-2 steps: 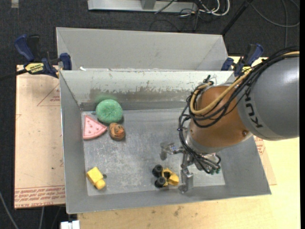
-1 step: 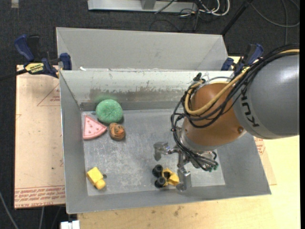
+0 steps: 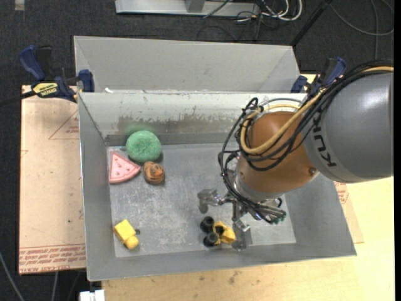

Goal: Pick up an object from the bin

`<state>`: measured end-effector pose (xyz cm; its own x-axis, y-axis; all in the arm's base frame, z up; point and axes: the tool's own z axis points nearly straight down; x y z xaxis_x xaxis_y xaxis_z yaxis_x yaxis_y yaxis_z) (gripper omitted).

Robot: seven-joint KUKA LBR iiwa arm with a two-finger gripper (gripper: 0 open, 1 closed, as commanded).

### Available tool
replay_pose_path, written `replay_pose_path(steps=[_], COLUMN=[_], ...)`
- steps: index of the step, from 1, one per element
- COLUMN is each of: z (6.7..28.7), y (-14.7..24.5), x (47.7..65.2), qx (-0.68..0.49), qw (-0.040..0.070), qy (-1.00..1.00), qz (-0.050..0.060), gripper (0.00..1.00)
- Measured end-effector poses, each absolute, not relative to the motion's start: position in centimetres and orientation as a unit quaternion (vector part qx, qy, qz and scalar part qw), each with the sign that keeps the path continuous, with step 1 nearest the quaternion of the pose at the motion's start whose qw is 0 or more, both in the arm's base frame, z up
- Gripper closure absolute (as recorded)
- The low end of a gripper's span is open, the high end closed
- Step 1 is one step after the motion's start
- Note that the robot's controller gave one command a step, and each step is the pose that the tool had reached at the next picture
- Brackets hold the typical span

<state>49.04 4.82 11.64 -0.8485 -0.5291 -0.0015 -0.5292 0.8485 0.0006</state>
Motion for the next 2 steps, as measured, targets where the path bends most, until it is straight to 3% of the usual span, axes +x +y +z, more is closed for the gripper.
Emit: replay_pose_path(steps=[1,2], z=[8.07,7.11], y=[4.79,4.47], x=[49.29,49.19], qx=[-0.389,-0.498], qw=[0.0,0.003], qy=[0.921,0.867], qz=[0.0,0.0], gripper=[0.0,1.0])
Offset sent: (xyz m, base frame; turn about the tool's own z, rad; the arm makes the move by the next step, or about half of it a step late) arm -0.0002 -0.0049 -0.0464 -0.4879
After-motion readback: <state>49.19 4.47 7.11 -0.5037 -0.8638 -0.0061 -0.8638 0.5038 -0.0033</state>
